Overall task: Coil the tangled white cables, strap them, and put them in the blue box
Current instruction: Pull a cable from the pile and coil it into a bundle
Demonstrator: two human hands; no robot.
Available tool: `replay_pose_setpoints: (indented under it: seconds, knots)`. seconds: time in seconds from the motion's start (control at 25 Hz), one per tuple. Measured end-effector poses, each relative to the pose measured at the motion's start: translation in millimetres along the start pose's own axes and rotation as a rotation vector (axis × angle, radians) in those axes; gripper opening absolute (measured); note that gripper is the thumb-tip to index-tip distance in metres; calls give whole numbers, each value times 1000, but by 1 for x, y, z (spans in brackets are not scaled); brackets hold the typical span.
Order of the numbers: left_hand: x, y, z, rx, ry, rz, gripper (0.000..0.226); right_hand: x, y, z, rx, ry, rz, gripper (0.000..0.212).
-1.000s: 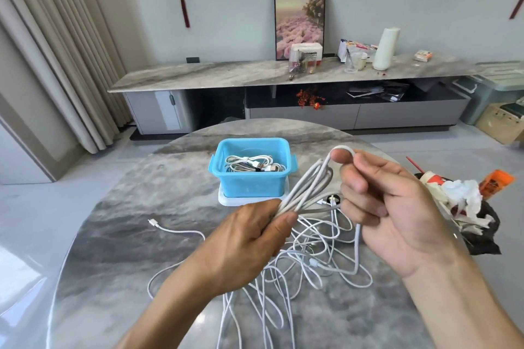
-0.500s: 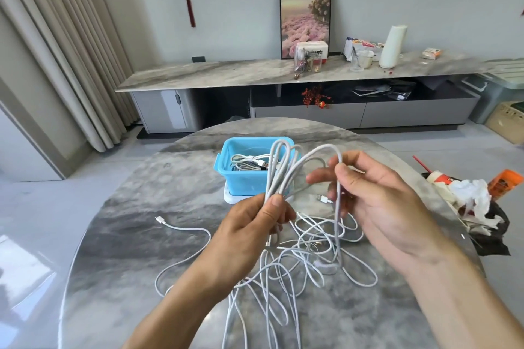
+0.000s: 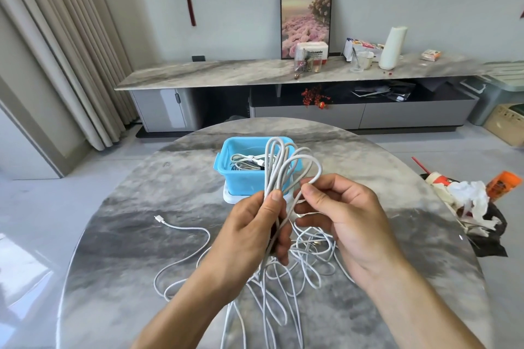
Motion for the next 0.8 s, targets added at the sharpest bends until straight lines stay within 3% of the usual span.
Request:
replay_pose_setpoints:
  seconds: [0.24,0.44,0.6,0.68,0.72,0.8]
  knots:
    - [-4,-7,7,6,-18,-46,40,3,-7,-17,-16,140,-74,13]
    - [-4,-8,10,-44,-72,-84,50,2,-9,-17,-95,109,-97,18]
    - [-4,-13,11,-47,-75,-97,43,3,-3,-11,-132,72,-81,22]
    - [-5,-16,11,-77,-65,-128,36,5,-1,-16,-202,98,-78,14]
    - [-6,-18,13,-103,-73,-158,34,7,2,-13,-147,52,-48,10]
    - [-11,-27,23,-150,-131,-246,32,6,10,9,174,-174,67,42]
Point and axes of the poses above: each hand's wrist, its own x-axis towards the middle knuckle, its own z-axis out of the palm, y = z × x, the point moved 10 cm from there along x, towards the middle knuckle, and after that the axes turned 12 degrees about -x, right-handed, at the moved point
